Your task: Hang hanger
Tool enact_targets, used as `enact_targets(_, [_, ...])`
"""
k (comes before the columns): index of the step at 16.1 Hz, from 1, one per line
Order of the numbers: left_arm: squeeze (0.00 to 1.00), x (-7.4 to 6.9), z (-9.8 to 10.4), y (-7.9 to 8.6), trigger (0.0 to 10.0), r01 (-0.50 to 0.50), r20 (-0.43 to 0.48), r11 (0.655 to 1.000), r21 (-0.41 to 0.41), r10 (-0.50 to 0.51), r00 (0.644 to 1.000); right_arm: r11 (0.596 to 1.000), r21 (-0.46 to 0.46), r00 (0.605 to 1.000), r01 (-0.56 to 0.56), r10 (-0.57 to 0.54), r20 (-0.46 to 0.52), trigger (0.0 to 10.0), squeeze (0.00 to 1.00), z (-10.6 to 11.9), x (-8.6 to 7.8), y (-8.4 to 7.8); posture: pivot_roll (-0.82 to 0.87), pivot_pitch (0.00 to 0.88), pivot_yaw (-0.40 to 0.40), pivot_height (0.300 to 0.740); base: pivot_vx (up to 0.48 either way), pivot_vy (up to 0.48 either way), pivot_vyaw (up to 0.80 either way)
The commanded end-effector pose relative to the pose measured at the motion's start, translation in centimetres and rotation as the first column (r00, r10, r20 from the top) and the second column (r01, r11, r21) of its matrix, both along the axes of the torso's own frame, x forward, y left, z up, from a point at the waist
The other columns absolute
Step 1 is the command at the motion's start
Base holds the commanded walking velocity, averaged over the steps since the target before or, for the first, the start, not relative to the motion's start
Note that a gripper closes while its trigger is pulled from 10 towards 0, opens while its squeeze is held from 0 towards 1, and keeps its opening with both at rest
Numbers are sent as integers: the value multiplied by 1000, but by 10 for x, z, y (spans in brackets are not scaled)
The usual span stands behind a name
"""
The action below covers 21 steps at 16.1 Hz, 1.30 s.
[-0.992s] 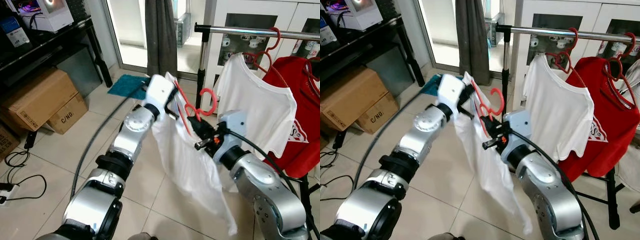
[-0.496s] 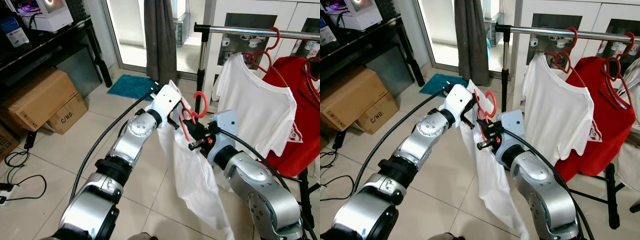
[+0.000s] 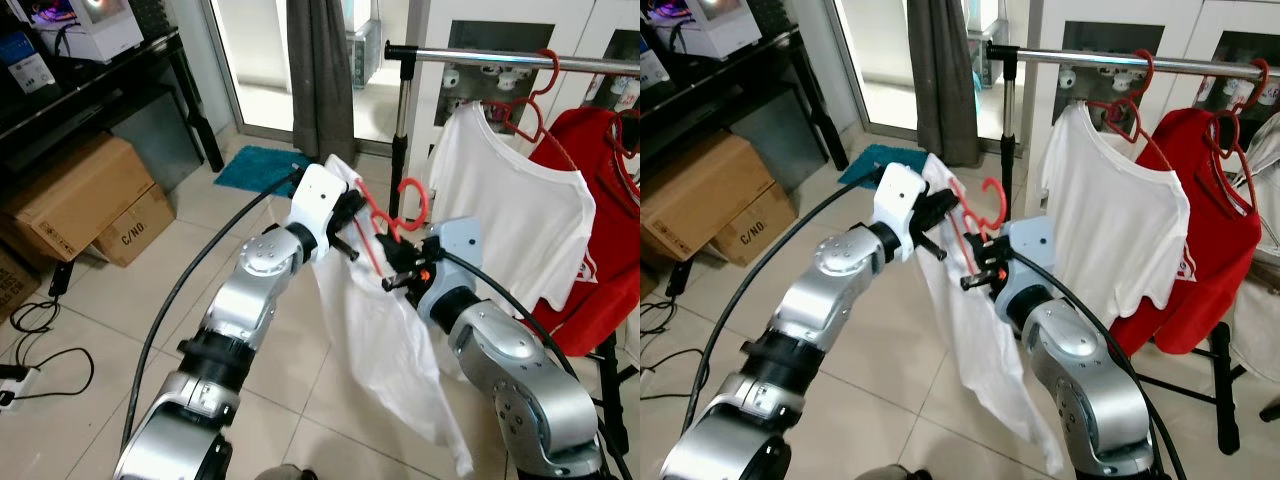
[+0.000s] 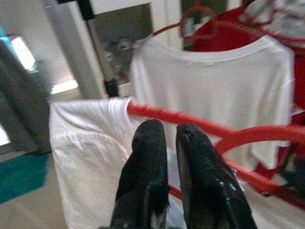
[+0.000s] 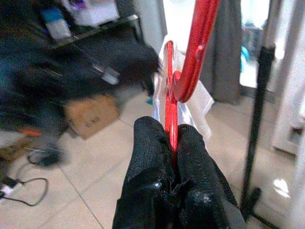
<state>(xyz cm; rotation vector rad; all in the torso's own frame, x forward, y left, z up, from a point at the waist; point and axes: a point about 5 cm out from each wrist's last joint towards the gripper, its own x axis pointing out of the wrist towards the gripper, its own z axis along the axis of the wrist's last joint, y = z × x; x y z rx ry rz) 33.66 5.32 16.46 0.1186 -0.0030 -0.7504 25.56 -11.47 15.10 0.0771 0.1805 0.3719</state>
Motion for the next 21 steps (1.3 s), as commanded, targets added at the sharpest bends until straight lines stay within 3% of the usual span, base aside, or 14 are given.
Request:
enact_targets(1, [1000, -2, 2, 5, 10000, 13, -1, 1000, 2, -13, 1000, 1000, -4, 999, 28, -28, 15, 10000, 0, 3, 3, -2, -32, 0, 138, 740, 0, 0, 0])
enact_targets(3, [1000, -7, 2, 16, 10000, -2, -27, 1000, 8, 2, 1000, 997, 32, 997, 76, -76, -2, 10000, 0, 0, 5, -9, -25, 0, 130, 740, 0, 0, 0])
enact_targets(6, [1000, -14, 8, 34, 10000, -84, -27, 994, -63, 82, 996, 987, 51, 988, 153, -154, 15, 10000, 0, -5, 7, -16, -18, 0, 127, 740, 0, 0, 0])
enact_targets(7, [1000, -16, 6, 46, 10000, -155, -29, 985, -77, 153, 988, 978, 47, 979, 203, -204, 11, 10000, 0, -10, 6, -21, -21, 0, 140, 740, 0, 0, 0])
enact_targets(8, [298, -17, 5, 52, 10000, -188, -31, 978, -88, 186, 982, 975, 44, 976, 217, -218, 15, 10000, 0, -11, 5, -23, -21, 0, 141, 740, 0, 0, 0])
enact_targets(9, [0, -23, 2, 67, 10000, -263, -29, 960, -97, 262, 965, 964, 38, 964, 263, -264, 16, 10000, 0, -15, 2, -30, -18, 0, 144, 740, 0, 0, 0])
enact_targets(11, [0, -31, -7, 80, 10000, -328, -11, 943, -52, 328, 945, 955, -3, 954, 298, -298, 39, 10000, 0, -17, 0, -35, -3, 0, 118, 740, 0, 0, 0])
enact_targets(13, [0, -38, -14, 80, 10000, -323, 43, 946, 4, 323, 945, 967, -49, 968, 251, -251, 19, 10000, 0, -21, -1, -27, 0, 1, 105, 740, 148, 0, 0])
enact_targets(18, [0, -51, -27, 74, 10000, -311, 60, 947, 80, 307, 950, 968, -89, 972, 234, -230, 52, 10000, 0, -20, 4, -24, 17, 18, 73, 740, 353, 0, 0])
enact_targets(21, [0, -54, -27, 79, 10000, -333, 60, 940, 82, 328, 943, 975, -100, 980, 198, -194, 45, 10000, 0, -20, 8, -18, 19, 24, 64, 740, 415, 0, -533])
